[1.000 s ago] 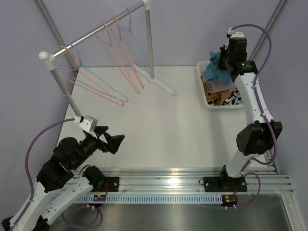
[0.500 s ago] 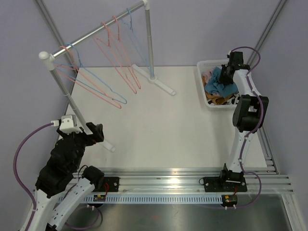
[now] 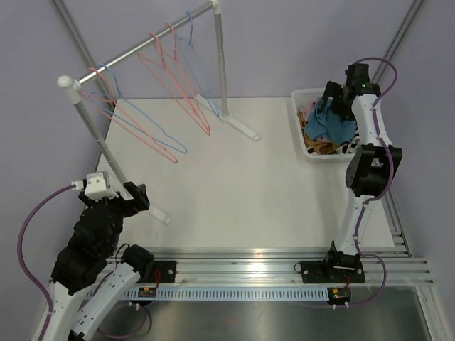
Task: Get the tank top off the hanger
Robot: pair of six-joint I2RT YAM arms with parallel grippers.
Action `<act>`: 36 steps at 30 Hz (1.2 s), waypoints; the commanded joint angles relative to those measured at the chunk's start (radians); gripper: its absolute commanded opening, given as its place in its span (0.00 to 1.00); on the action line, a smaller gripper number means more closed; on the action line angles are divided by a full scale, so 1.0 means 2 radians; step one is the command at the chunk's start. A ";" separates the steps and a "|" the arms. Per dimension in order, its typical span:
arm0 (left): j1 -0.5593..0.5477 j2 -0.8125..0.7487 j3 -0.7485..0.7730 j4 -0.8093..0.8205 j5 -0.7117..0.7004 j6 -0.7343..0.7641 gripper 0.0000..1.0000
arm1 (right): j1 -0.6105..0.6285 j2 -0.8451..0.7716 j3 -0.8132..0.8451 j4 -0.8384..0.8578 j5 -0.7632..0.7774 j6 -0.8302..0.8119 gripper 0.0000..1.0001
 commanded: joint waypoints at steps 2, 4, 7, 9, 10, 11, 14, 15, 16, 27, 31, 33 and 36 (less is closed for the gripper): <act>0.002 -0.006 0.008 0.039 0.002 0.035 0.99 | -0.003 -0.062 0.051 -0.046 0.036 0.006 1.00; 0.002 -0.003 0.019 0.033 0.002 0.036 0.99 | -0.001 -0.101 0.031 -0.045 0.025 0.002 1.00; 0.002 0.007 0.041 0.029 0.014 0.058 0.99 | 0.016 -0.191 -0.059 -0.012 0.030 -0.011 0.99; 0.002 0.016 0.060 0.026 0.018 0.075 0.99 | 0.032 -0.249 -0.149 0.014 0.036 -0.017 1.00; 0.002 0.030 0.068 0.021 0.017 0.077 0.99 | 0.038 -0.309 -0.179 0.032 0.040 -0.021 1.00; 0.002 0.036 0.075 0.015 0.018 0.083 0.99 | 0.045 -0.339 -0.207 0.040 0.051 -0.022 0.99; 0.002 0.063 0.102 -0.002 0.019 0.096 0.99 | 0.089 -0.451 -0.295 0.053 0.082 -0.025 0.99; 0.002 0.067 0.107 -0.005 0.016 0.098 0.99 | 0.108 -0.475 -0.324 0.047 0.089 -0.024 0.99; 0.002 0.070 0.117 -0.007 0.016 0.100 0.99 | 0.116 -0.517 -0.337 0.041 0.088 -0.022 0.99; 0.002 0.096 0.174 -0.056 0.012 0.118 0.99 | 0.145 -0.746 -0.420 -0.054 0.092 -0.017 0.99; 0.002 0.098 0.176 -0.068 0.006 0.115 0.99 | 0.145 -0.788 -0.438 -0.089 0.090 -0.033 1.00; 0.002 0.098 0.174 -0.072 0.009 0.112 0.99 | 0.145 -0.796 -0.463 -0.094 0.110 -0.039 1.00; 0.002 0.097 0.168 -0.078 0.012 0.106 0.99 | 0.145 -0.808 -0.477 -0.078 0.089 -0.038 1.00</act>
